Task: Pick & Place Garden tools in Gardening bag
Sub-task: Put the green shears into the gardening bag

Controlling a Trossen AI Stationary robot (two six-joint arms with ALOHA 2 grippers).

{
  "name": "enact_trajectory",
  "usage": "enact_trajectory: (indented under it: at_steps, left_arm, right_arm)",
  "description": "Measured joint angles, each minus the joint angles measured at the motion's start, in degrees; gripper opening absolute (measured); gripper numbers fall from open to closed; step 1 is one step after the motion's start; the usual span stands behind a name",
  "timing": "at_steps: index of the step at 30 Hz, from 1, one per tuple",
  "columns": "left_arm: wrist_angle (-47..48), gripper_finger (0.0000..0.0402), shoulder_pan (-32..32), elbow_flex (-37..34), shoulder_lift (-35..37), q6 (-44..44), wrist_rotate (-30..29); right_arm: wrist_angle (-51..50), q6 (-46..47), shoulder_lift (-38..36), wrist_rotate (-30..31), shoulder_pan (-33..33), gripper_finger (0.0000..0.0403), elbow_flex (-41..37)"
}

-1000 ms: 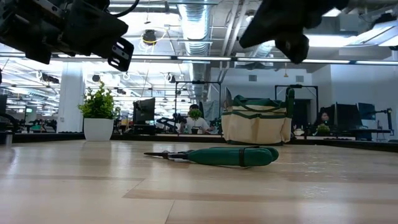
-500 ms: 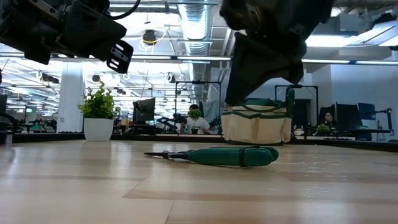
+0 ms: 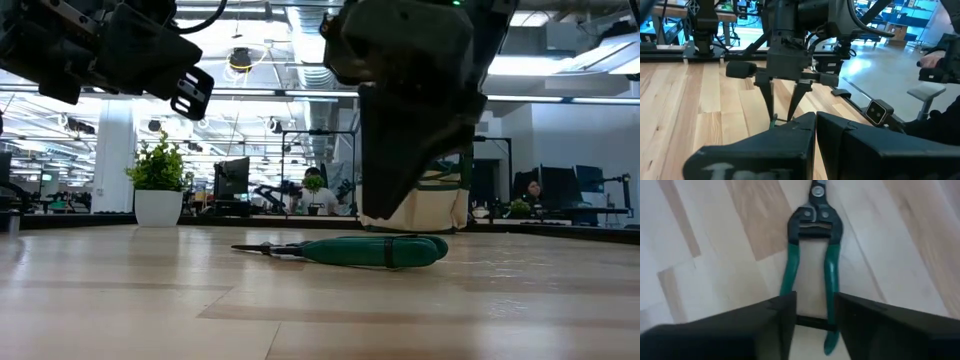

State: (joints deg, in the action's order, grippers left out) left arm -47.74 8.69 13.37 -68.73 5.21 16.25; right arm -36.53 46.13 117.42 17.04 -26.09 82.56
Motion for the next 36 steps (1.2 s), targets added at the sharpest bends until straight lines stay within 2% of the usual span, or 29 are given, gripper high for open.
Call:
enact_trajectory:
  at_steps: [5,10,25,36]
  left_arm:
    - [0.2,0.0003,0.0,0.0,0.0,0.0,-0.02]
    - [0.2,0.0003,0.0,0.0,0.0,0.0,-0.05]
    - [0.26,0.0003,-0.02,0.0,0.0,0.2,-0.22]
    - [0.41,0.0003,-0.02,-0.02,0.0,0.2,-0.15]
  right_arm:
    - [-0.63,-1.66,-0.34,0.8,0.02,0.0178,0.0]
    - [-2.1,-1.71,0.08,0.87,0.68,0.0204,-0.29]
    - [-1.81,-2.64,0.12,0.98,2.27,0.0146,-0.33]
    - [0.48,-1.47,3.62,-0.57,2.19,0.0146,-0.07]
